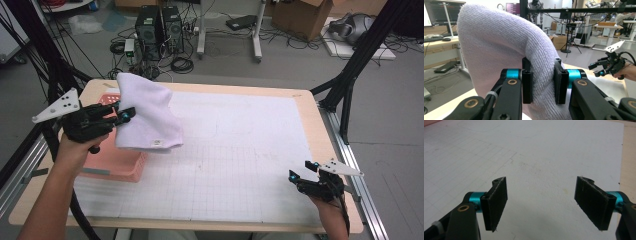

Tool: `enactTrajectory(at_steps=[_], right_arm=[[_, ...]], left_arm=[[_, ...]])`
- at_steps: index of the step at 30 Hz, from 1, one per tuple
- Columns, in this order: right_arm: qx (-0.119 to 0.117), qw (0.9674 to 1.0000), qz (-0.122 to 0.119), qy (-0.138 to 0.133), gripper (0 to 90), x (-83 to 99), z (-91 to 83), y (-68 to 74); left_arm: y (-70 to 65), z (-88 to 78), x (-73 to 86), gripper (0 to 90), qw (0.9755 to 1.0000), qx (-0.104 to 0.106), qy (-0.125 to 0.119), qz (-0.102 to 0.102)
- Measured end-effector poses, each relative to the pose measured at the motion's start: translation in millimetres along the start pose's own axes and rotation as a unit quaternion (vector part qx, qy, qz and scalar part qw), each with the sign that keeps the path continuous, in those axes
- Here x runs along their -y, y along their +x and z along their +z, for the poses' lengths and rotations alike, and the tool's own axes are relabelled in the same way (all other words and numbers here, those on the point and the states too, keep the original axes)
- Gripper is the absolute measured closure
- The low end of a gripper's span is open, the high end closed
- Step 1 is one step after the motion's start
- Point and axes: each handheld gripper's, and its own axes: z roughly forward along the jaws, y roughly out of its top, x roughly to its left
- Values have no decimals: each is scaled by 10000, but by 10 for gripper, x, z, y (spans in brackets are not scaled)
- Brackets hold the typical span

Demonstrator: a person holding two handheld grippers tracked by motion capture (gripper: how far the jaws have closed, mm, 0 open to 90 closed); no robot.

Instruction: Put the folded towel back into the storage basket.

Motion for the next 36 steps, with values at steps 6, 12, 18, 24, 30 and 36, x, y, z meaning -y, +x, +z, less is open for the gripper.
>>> enactTrajectory(at_steps=[6,12,18,24,30,36], right_arm=[[15,10000,-10,42,254,5,11,8],[29,10000,-9,73,254,5,25,23],[22,9999,-41,117,253,10,40,45],[20,9999,-79,129,254,13,49,54],[15,9998,-93,185,254,15,56,70],[16,9998,-111,156,254,15,62,76]], left_arm=[[171,-273,11,740,9998,-169,-75,-88],[318,-487,170,740,9990,-353,-20,-281],[486,-596,407,737,9959,-539,131,-720],[642,-673,641,728,9868,-916,465,-1250],[720,-656,817,713,9707,-1337,1131,-1643],[755,-592,826,696,9535,-1629,1739,-1846]])
